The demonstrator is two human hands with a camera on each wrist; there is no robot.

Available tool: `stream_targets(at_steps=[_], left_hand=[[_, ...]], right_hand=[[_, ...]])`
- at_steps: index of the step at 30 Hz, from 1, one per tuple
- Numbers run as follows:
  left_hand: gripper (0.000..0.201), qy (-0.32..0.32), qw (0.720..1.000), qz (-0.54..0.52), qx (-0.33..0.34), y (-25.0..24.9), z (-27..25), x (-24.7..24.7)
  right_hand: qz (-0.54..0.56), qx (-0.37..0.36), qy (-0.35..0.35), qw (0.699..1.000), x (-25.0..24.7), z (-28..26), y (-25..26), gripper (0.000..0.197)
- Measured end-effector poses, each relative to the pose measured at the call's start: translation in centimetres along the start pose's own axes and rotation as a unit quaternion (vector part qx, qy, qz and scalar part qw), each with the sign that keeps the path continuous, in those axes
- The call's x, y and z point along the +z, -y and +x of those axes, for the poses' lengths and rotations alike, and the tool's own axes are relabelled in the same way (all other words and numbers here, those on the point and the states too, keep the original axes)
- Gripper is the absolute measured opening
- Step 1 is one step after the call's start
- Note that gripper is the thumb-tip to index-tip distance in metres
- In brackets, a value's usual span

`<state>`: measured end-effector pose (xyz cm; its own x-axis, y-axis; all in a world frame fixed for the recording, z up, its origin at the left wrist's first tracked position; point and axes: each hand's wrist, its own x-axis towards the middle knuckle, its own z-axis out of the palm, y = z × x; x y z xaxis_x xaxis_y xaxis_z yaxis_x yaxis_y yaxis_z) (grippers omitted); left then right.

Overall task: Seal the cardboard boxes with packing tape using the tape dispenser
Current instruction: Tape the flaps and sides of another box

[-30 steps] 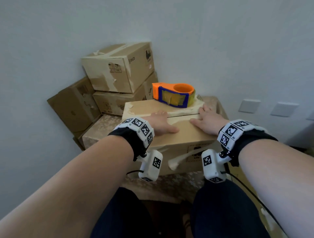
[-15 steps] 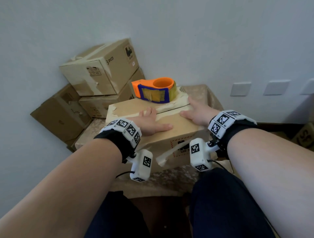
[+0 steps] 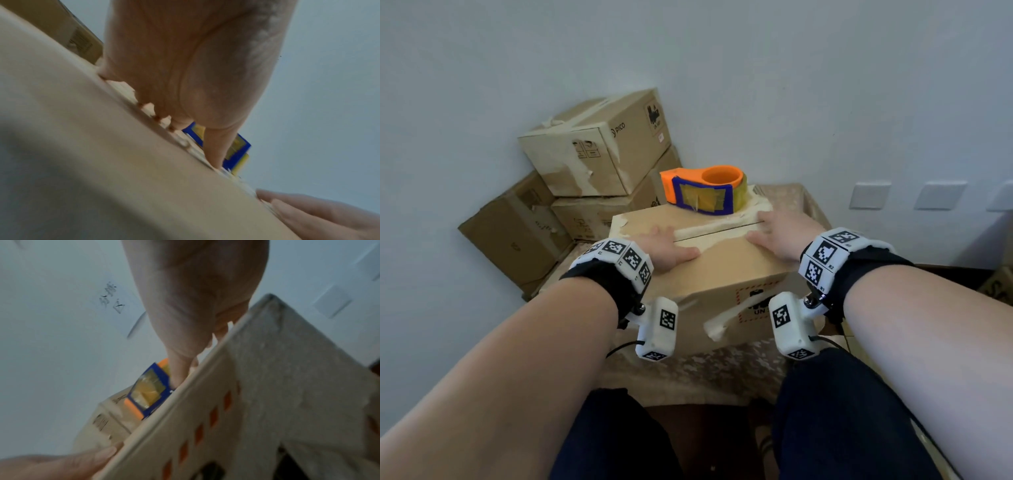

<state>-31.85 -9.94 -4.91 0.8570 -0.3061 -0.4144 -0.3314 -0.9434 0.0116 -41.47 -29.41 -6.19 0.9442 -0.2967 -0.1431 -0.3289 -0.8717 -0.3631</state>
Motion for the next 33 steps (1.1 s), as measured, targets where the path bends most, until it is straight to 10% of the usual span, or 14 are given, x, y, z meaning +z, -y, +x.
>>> stream_targets(at_steps=[7,11,16,21,26,33], left_hand=[[0.066,0.000,0.993,-0.091,-0.072,5.5,-0.5,-1.2],[0.062,0.022,0.974,-0.210,-0.084,6.6,-0.6,-0.9],[0.054,0.084,0.920,-0.375,-0.080,5.7,-1.3,-0.6],[0.045,0.085,0.924,-0.372,-0.017,3.9,-2.2,-0.6],[0.034,0.163,0.870,-0.458,0.078,2.2,-3.7,-0.9],[0.054,-0.126,0.973,-0.167,0.101,3.3,-0.1,-1.5]], right_hand=[[-0.168,-0.062,0.176,0.968,0.4,-1.1,3.0,0.133],[-0.240,-0.093,0.138,0.956,-0.1,-0.9,4.6,0.115],[-0.236,-0.026,-0.036,0.971,0.0,0.3,3.1,0.042],[-0.153,0.028,-0.028,0.987,-0.4,1.2,3.1,0.037],[-0.057,-0.032,-0.008,0.998,-0.1,0.9,4.8,0.034],[-0.176,-0.025,0.055,0.983,2.2,0.9,6.5,0.090]])
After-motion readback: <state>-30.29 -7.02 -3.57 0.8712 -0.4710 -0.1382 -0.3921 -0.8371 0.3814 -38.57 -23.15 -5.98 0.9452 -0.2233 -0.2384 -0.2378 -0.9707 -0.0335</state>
